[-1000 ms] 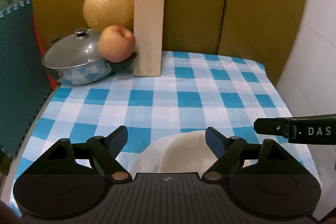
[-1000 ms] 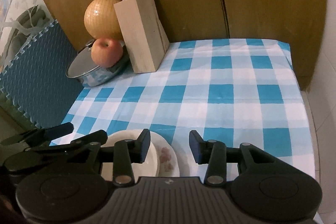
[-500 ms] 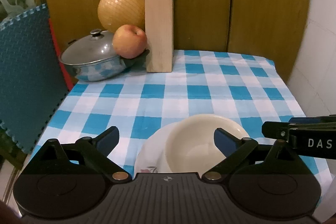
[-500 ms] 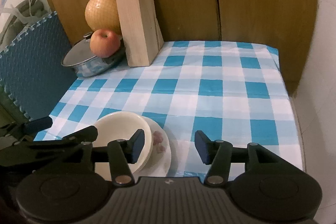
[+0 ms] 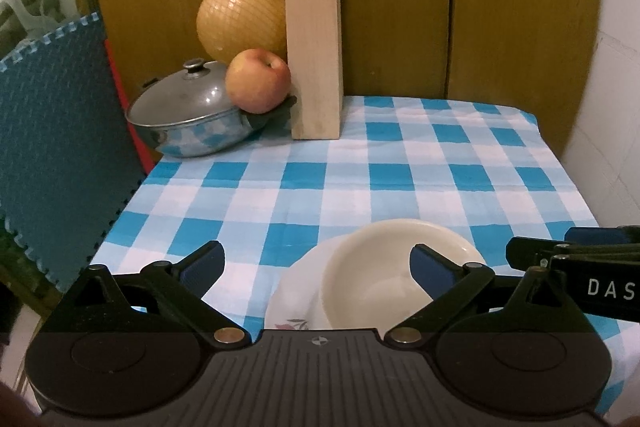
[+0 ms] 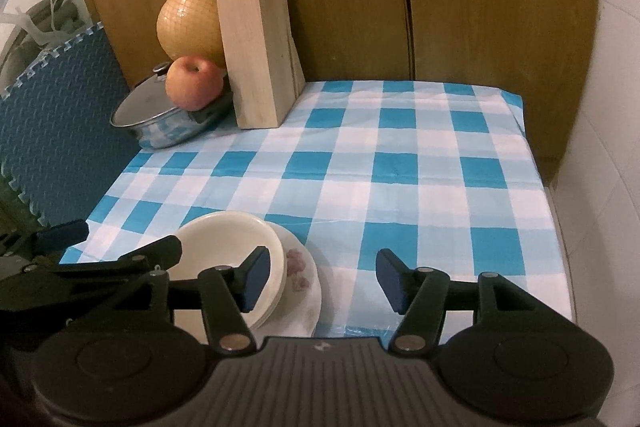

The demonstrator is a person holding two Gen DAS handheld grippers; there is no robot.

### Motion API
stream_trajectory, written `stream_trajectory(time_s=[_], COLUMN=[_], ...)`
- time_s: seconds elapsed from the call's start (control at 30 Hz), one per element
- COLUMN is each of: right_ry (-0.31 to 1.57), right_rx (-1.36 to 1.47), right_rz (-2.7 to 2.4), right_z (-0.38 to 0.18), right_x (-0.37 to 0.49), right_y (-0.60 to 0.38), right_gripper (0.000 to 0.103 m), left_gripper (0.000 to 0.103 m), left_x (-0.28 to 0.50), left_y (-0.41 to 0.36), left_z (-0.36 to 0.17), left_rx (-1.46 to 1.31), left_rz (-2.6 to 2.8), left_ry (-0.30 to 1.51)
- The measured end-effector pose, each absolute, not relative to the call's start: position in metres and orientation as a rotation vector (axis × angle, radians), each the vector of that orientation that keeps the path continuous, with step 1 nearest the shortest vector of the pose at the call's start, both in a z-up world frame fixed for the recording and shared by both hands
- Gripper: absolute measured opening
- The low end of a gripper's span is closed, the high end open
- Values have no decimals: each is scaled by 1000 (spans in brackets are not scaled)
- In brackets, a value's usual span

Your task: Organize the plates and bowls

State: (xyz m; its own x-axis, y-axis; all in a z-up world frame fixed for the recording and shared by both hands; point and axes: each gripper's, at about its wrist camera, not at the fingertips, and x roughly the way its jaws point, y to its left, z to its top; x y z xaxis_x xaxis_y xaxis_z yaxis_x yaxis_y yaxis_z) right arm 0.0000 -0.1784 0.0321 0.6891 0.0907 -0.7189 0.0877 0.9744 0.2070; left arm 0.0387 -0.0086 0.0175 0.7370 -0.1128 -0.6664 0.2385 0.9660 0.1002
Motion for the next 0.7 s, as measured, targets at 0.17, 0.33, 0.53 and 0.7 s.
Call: stream_trajectory(time_s=[0.17, 0.33, 0.53, 0.7], right_ry=[814, 813, 812, 813], right_rx=[237, 235, 234, 234], right_rz=[4, 4, 4, 3], right_z=[32, 32, 31, 31], right_x=[0, 1, 1, 1], right_y=[-178, -177, -177, -177], right_gripper=[52, 52, 52, 52], left_gripper=[101, 101, 101, 101], left_x=[36, 35, 34, 34], left_y=[-10, -11, -11, -11], left_z=[19, 20, 21, 21], left_rx=[217, 229, 240, 252], left_rz=[-177, -174, -171, -167], left_ry=[690, 679, 676, 670])
